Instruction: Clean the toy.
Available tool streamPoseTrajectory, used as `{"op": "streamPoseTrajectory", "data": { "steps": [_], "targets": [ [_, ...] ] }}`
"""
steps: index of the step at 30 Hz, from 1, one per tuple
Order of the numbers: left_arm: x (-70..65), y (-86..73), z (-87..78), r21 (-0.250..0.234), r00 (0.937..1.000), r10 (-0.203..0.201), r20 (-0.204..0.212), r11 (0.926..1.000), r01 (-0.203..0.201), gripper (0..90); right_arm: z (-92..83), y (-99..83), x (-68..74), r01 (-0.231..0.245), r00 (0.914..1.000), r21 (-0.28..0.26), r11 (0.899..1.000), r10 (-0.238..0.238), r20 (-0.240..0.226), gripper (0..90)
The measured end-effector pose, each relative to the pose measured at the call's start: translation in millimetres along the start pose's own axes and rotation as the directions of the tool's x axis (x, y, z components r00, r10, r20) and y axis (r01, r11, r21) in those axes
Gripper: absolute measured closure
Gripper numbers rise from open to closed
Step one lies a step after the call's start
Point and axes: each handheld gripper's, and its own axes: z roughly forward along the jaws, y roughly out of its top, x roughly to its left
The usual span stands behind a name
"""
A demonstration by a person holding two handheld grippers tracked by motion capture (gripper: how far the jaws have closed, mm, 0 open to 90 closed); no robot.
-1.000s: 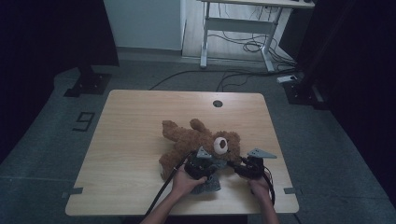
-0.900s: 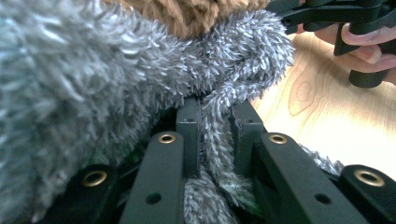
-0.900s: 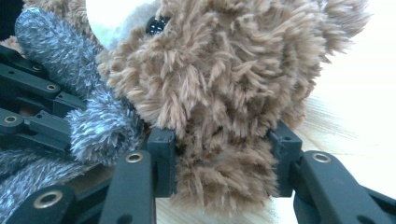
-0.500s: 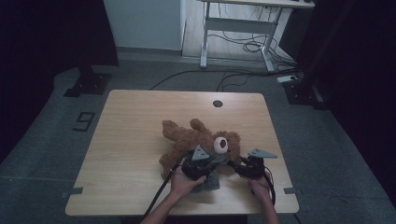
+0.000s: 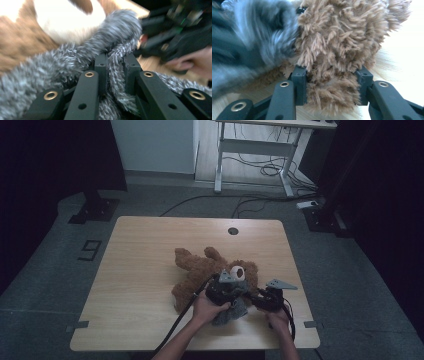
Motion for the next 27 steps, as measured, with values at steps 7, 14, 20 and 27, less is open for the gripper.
{"op": "streamPoseTrajectory", "data": {
  "steps": [7, 14, 20, 27],
  "targets": [
    [2.8, -19.1, 8.3, 0.059, 0.9999, 0.007, -0.012, 0.9982, -0.007, 77.5, 0.0, -0.6, -0.9, 0.011, 0.9999, 0.008, 1.000, -0.011, -0.007, 56.9],
    [3.7, -15.1, -21.6, -0.007, 0.9995, 0.022, -0.022, 0.9997, -0.022, 77.5, -0.6, -2.0, -1.3, 0.010, 0.9998, -0.004, 1.000, -0.010, -0.015, 56.8],
    [18.8, 15.9, -72.2, -0.157, 0.9922, 0.009, -0.124, 0.9871, -0.029, 77.4, -0.5, -2.4, -1.6, 0.011, 0.9998, -0.007, 1.000, -0.011, -0.018, 56.8],
    [38.4, 20.3, -63.1, -0.075, 0.9710, 0.039, -0.236, 0.9955, -0.058, 77.6, -0.4, -2.8, -1.7, 0.017, 0.9997, -0.009, 1.000, -0.017, -0.018, 56.8]
  ]
}}
